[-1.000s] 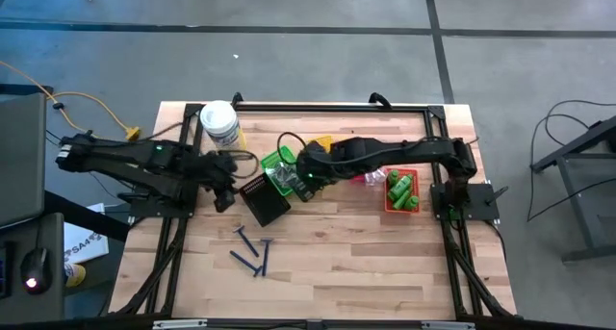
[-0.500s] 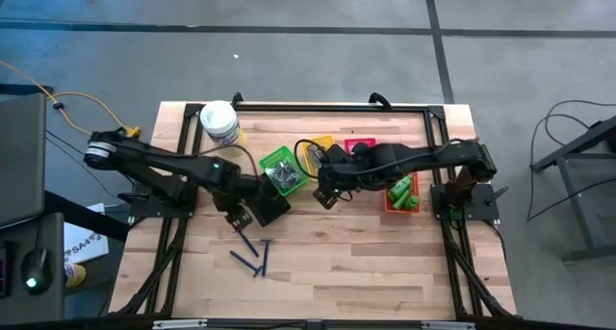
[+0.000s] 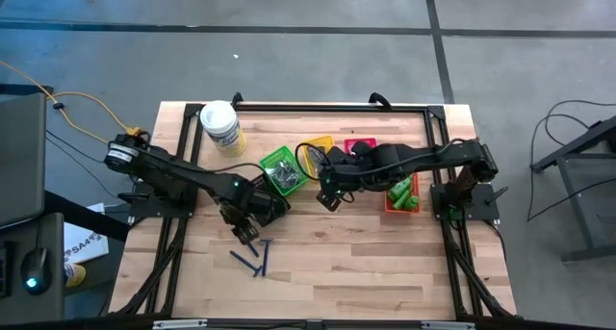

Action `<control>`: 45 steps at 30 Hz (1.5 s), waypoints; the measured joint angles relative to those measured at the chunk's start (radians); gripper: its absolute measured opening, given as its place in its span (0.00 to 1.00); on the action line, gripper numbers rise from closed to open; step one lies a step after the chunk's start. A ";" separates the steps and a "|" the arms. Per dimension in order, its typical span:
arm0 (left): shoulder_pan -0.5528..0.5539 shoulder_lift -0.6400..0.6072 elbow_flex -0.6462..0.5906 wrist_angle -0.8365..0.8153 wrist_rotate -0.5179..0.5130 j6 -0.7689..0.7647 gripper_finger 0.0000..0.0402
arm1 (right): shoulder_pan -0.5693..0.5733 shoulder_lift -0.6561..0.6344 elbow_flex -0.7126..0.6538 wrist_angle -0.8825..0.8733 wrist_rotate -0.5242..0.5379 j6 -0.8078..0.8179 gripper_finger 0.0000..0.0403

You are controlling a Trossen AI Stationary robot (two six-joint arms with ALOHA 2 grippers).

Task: Pick & Place Travel size toiletries
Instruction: Put the blue razor into the black bin

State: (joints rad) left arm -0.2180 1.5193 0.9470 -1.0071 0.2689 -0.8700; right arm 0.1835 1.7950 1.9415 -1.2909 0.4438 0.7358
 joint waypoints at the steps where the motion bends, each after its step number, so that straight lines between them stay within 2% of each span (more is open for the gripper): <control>1: -0.002 0.005 0.000 0.025 0.006 0.009 0.40 | 0.000 0.000 0.000 -0.002 0.000 -0.004 0.41; 5: -0.022 0.024 0.000 0.032 -0.016 0.025 0.41 | 0.000 0.000 0.000 -0.009 0.000 -0.007 0.41; 8: -0.020 0.036 -0.002 -0.008 -0.047 0.012 0.46 | 0.000 0.000 0.000 -0.011 0.000 -0.007 0.41; 12: -0.020 0.050 -0.037 0.026 -0.016 0.021 0.56 | 0.000 0.000 0.000 -0.012 -0.001 -0.007 0.41; 15: -0.021 0.066 -0.085 0.082 0.027 0.027 0.59 | 0.000 0.000 0.000 -0.015 -0.001 -0.007 0.41; 20: -0.018 0.065 -0.140 0.110 0.024 0.031 0.60 | 0.000 0.001 0.000 -0.014 -0.001 -0.007 0.41; 28: -0.018 0.060 -0.141 0.199 0.044 0.058 0.60 | 0.000 0.001 0.000 -0.014 -0.001 -0.007 0.41; 36: -0.018 0.060 -0.140 0.201 0.072 0.061 0.60 | 0.000 0.001 0.000 -0.015 -0.001 -0.003 0.41; 40: -0.018 0.057 -0.140 0.204 0.106 0.018 0.60 | 0.000 0.001 0.000 -0.015 -0.001 0.000 0.41; 45: -0.018 0.006 -0.140 0.201 0.093 -0.090 0.60 | 0.000 0.001 0.000 -0.015 -0.001 0.000 0.41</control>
State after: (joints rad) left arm -0.2363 1.5256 0.8066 -0.8059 0.3622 -0.9596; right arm 0.1833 1.7958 1.9415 -1.3060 0.4427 0.7357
